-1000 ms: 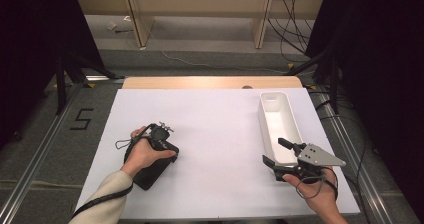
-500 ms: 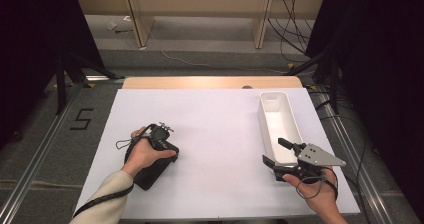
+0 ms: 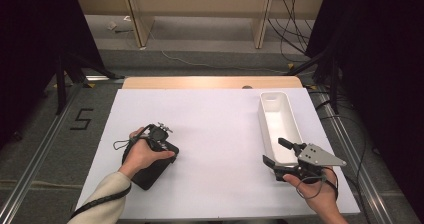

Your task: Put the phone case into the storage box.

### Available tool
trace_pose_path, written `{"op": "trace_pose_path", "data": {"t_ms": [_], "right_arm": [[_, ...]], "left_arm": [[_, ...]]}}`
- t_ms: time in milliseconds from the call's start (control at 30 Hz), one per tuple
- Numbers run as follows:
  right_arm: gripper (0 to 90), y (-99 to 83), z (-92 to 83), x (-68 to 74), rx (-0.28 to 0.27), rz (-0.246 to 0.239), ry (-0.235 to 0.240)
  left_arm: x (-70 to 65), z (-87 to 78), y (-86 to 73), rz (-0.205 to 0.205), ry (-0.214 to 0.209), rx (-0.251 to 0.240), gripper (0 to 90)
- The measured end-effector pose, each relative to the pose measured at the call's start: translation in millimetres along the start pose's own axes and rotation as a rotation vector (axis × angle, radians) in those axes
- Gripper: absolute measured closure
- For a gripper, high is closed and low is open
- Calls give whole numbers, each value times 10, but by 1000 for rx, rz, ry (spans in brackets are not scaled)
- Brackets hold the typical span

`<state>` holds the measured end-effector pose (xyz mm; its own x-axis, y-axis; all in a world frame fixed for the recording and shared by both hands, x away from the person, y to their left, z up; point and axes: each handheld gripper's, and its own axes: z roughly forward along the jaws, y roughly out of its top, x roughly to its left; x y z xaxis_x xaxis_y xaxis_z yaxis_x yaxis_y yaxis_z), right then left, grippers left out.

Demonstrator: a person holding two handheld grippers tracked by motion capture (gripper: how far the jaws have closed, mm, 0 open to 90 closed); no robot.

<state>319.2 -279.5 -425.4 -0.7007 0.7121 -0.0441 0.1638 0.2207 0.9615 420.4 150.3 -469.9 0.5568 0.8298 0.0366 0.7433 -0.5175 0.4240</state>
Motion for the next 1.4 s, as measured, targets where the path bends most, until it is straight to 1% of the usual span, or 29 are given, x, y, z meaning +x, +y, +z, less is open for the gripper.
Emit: {"op": "trace_pose_path", "data": {"t_ms": [167,333,400,467,833,1033,1067,1133,1200,1233,1300,1400], "right_arm": [[225,2,-4,-2,-1,1,-2],[225,4,-6,0,-3,3,-3],[225,4,-5,1,-2,2,-3],[225,5,-2,3,-2,1,-2],[225,3,-4,-1,-2,2,-3],[225,6,-3,3,-2,0,-3],[225,5,-2,4,-1,0,-2],[225,4,0,2,0,-1,-1],[225,2,-1,0,1,0,0],[225,2,-2,-1,1,1,-1],[225,2,-4,-1,1,1,-2],[225,2,-5,1,1,0,-1]], "left_arm": [[-8,-115,-125,-1,-8,8,36],[-35,-197,-277,7,-20,5,36],[-46,-223,-315,7,-22,3,36],[-56,-230,-333,17,-26,10,36],[-56,-180,-323,29,-21,38,40],[-41,-121,-298,46,-14,72,55],[-41,-108,-294,37,-12,66,62],[-33,-97,-281,35,-6,70,77],[-30,-93,-265,45,-7,81,76],[-36,-88,-260,42,-6,81,77],[-34,-88,-248,55,-6,95,79],[-36,-89,-241,55,-5,103,80]]}}
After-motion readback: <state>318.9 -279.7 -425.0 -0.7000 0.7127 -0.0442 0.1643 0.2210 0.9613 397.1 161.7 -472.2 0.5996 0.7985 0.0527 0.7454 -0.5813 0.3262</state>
